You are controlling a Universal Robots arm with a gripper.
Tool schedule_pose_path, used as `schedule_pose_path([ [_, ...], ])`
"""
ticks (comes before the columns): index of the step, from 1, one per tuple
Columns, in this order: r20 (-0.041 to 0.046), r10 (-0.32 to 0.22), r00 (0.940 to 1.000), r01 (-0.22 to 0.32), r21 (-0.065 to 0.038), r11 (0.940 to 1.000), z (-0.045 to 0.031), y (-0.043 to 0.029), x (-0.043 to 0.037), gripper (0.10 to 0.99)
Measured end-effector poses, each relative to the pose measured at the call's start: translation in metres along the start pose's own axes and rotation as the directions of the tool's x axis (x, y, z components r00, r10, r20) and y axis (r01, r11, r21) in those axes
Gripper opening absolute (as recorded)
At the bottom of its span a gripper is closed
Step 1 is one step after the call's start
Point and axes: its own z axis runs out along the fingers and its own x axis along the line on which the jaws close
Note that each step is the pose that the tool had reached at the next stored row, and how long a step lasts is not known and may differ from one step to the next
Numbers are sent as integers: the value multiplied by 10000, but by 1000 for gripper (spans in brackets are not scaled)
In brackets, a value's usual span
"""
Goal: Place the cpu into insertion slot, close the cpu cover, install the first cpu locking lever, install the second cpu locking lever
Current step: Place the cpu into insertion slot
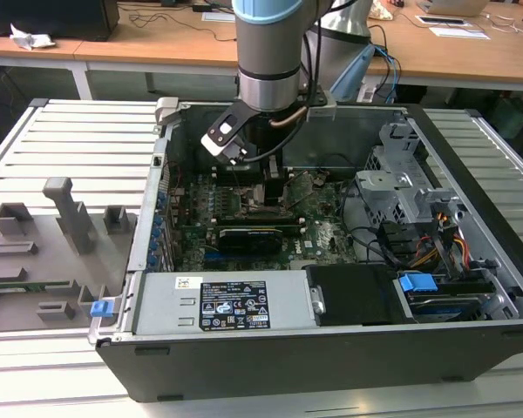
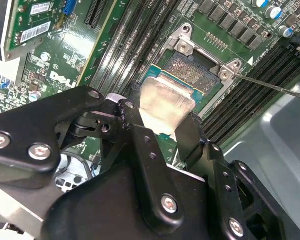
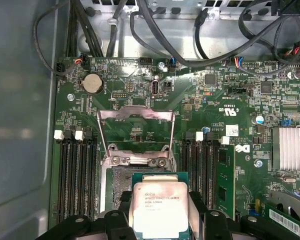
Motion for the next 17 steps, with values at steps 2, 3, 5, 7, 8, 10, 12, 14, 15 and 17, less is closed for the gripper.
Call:
schedule_pose_path([
  [2,1,1,10000,-1,0,10000,10,-1,0,525],
  [3,0,1,10000,-1,1,10000,16,-2,0,525],
  [5,1,-2,10000,2,-3,10000,52,-10,9,525],
  [7,0,-2,10000,2,-3,10000,77,-14,41,525],
  [8,2,19,10000,-19,-3,10000,86,-15,53,525],
  [10,4,56,10000,-56,-5,10000,103,-20,93,525],
  [12,5,56,10000,-56,-4,10000,122,-30,102,525],
  [14,4,56,10000,-56,-5,10000,134,-47,103,525],
  [15,6,56,10000,-56,-4,10000,141,-53,106,525],
  [17,7,56,10000,-56,-4,10000,148,-60,110,525],
])
